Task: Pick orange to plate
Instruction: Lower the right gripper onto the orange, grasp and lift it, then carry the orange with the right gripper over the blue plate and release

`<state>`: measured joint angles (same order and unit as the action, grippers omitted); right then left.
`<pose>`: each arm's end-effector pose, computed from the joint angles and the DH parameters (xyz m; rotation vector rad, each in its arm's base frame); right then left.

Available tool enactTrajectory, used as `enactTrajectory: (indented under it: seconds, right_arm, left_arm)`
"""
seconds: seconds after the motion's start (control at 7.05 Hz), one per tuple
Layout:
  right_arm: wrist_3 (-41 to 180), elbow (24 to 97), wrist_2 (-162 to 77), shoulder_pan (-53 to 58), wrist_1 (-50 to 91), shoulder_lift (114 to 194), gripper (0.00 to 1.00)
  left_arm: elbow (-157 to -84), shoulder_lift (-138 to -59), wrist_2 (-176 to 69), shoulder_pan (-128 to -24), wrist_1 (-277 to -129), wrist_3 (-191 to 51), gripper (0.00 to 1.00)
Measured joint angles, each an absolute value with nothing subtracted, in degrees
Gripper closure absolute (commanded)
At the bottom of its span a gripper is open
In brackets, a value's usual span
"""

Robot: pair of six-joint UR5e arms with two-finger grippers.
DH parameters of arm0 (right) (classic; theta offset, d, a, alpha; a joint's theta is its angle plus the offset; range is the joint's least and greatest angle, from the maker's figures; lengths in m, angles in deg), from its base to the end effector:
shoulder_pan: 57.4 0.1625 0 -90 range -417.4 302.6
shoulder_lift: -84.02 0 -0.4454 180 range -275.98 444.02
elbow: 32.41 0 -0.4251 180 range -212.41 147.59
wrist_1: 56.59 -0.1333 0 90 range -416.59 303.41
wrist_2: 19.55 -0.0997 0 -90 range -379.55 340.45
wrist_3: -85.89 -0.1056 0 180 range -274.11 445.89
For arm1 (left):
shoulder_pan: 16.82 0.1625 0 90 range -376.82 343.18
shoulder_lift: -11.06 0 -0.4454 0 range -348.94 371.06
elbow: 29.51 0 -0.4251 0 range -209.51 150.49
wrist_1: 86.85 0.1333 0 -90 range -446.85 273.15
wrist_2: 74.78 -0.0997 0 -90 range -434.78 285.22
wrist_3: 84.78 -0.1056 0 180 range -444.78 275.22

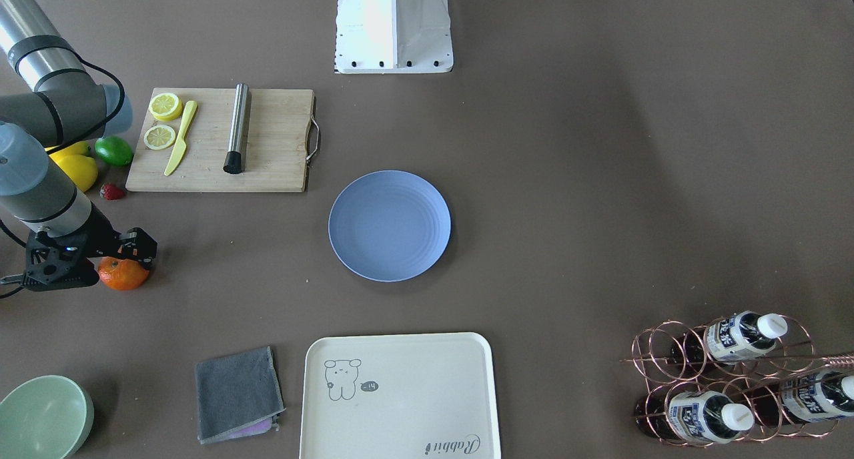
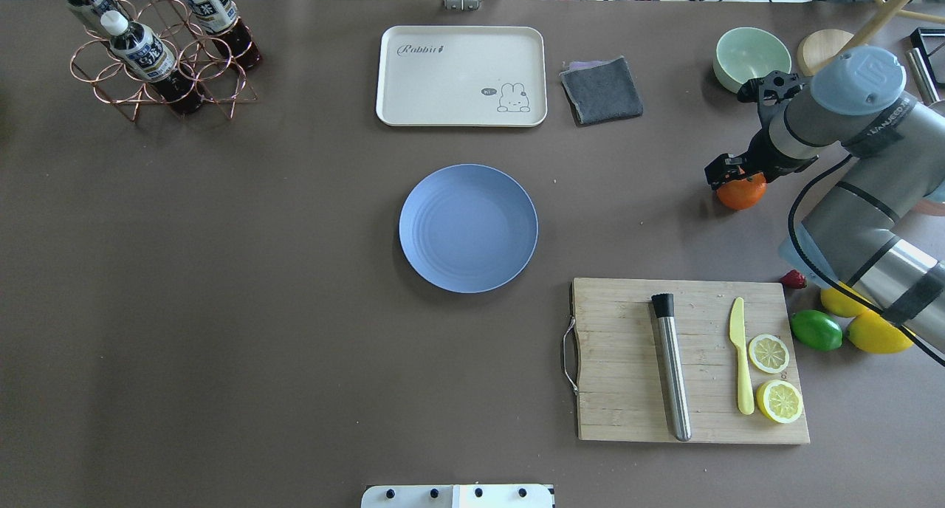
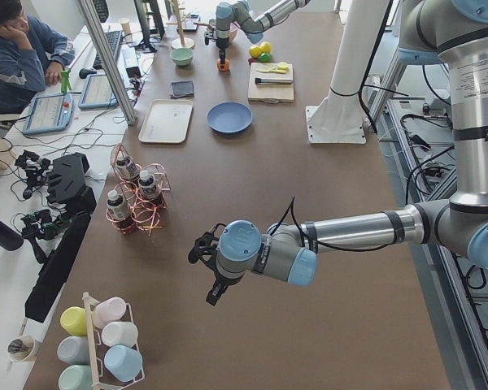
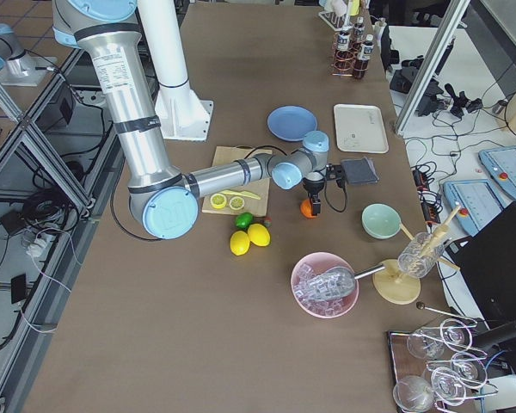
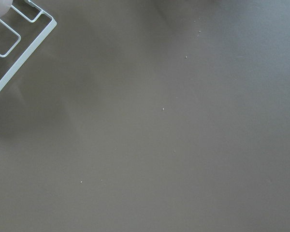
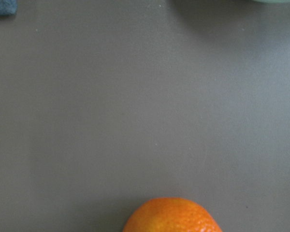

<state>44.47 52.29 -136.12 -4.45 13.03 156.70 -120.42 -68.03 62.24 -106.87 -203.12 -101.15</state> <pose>-0.3429 -0.5971 0.5255 0.1446 -0.7002 -0.0581 -0.0564 -0.4502 0.7148 0.3837 0.7730 0.3835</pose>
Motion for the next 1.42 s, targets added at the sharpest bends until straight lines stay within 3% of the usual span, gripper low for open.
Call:
enactTrajectory:
  seconds: [0.43, 0.57, 0.71, 1.13, 1.42]
  right_arm:
    - [44.5, 51.7, -136.0, -4.9, 13.0, 156.6, 0.40]
    - [44.5, 51.8, -136.0, -5.0, 12.9, 156.8, 0.93]
    - [44.4, 51.8, -135.9, -5.2, 13.0, 156.9, 1.00]
    - [39.8, 56.4, -137.7, -5.0, 14.7, 154.6, 1.00]
    - [31.1, 58.4, -138.6, -6.8, 21.1, 147.2, 1.00]
  left_arm:
    - [-120.4, -68.1, 62.2, -106.8, -203.1, -101.1, 0.02]
    - [-120.4, -68.1, 62.2, -106.8, -203.1, -101.1, 0.02]
    - [-120.4, -68.2, 62.3, -106.8, -203.1, -101.1, 0.02]
    - [-120.4, -68.3, 62.3, -106.8, -203.1, -101.0, 0.02]
    - [-120.4, -68.3, 62.3, -106.8, -203.1, -101.0, 0.02]
